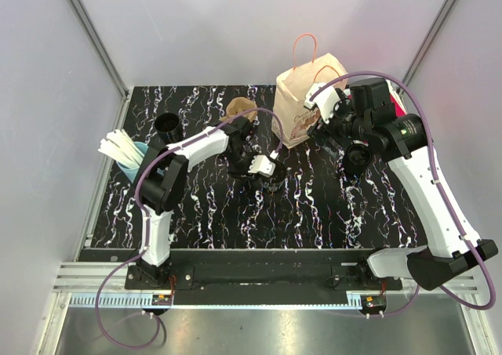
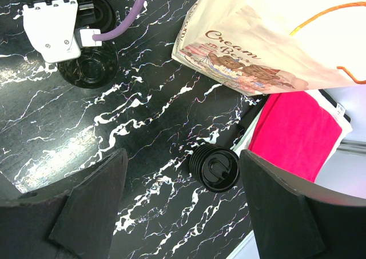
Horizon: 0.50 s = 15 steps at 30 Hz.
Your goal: Pack the takeout coffee
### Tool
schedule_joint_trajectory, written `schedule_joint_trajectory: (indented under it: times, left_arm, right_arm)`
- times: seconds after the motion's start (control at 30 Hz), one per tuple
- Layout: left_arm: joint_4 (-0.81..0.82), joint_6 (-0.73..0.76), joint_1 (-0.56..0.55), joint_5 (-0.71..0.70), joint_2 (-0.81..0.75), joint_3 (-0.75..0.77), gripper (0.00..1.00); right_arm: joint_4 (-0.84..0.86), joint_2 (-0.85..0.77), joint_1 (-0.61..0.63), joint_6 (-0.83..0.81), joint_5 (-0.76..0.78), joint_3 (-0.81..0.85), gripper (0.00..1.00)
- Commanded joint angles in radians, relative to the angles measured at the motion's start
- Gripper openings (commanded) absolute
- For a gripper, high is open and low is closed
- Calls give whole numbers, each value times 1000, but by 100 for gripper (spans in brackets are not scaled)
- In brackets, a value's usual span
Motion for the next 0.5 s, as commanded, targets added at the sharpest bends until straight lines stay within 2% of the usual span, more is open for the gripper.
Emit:
schedule_joint_trajectory:
  times: [0.0,0.13,0.23,0.3,0.4,0.47]
  left_arm:
    - [6,-8,-2,-12,3,30,38]
    - [6,-17,-2,-9,3,27,25]
    - [7,-32,0,-5,2,28,22]
    - [10,-49,-2,-7,-4,28,12]
    - [18,-90,1,-19,-20,30,7]
    - [23,-117,4,-28,-39,30,7]
  right_arm:
    - [-5,-24,-6,9,-9,27,85]
    - [-3,-27,-6,10,-11,25,84]
    - [-6,-27,-7,10,-9,28,84]
    - [-5,-25,-7,9,-9,31,85]
    - [-6,-27,-6,10,-7,34,84]
    - [-5,-27,-6,10,-6,37,85]
